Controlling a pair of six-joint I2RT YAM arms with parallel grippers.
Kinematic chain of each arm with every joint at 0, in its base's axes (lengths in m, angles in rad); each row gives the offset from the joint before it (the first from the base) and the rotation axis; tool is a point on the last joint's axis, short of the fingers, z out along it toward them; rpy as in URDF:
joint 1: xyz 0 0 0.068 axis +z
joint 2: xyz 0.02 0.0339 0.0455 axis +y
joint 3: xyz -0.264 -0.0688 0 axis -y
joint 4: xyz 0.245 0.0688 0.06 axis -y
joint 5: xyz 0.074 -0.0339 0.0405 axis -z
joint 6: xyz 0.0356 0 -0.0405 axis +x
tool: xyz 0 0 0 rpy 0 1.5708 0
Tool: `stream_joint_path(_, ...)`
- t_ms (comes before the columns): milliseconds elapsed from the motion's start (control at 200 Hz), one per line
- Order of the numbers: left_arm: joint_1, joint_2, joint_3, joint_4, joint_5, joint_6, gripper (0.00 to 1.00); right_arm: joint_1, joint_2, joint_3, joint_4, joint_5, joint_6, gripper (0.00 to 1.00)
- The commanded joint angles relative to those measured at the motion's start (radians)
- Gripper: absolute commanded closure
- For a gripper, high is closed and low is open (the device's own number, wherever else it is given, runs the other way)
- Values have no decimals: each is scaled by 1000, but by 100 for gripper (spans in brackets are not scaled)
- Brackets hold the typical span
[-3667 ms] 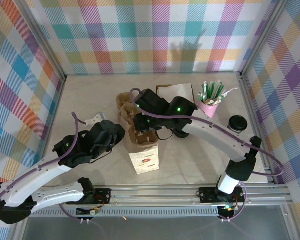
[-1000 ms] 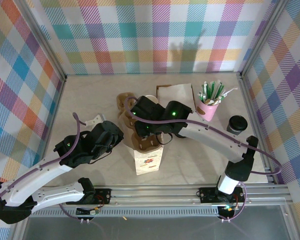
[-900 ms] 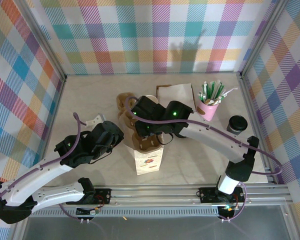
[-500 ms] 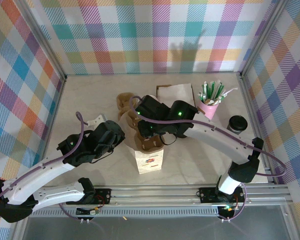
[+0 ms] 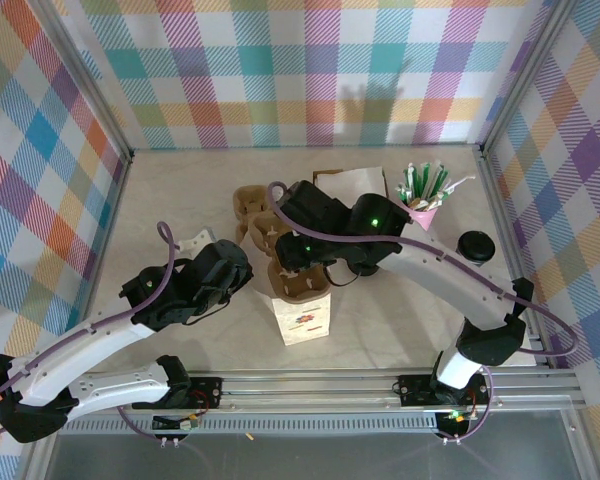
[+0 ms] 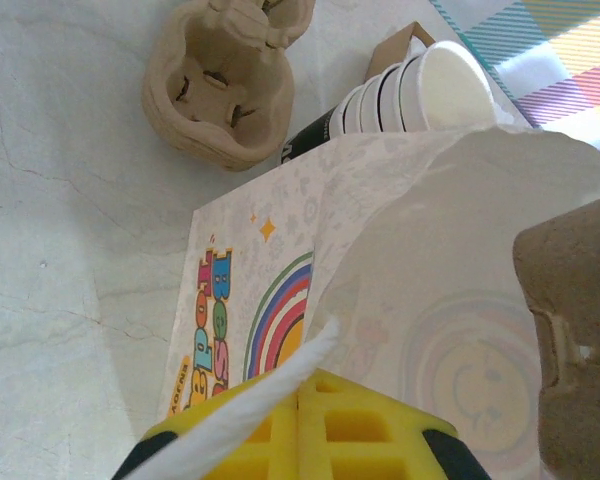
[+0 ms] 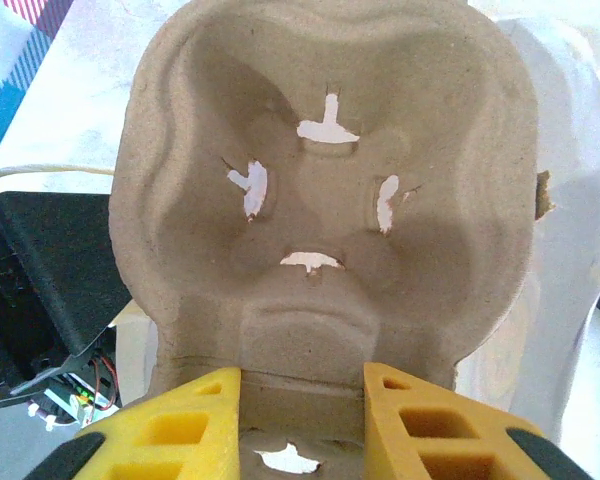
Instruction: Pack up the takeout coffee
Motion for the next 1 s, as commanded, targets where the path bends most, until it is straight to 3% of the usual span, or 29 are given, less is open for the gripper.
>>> stream_joint_path(0,-11,0,21,-2,2,7,97,5,2,10,-48,-20,4,70)
stream_joint_path(995,-11,14,44,-2,36,39,97,-89,101,58,-66,-62,-41,70)
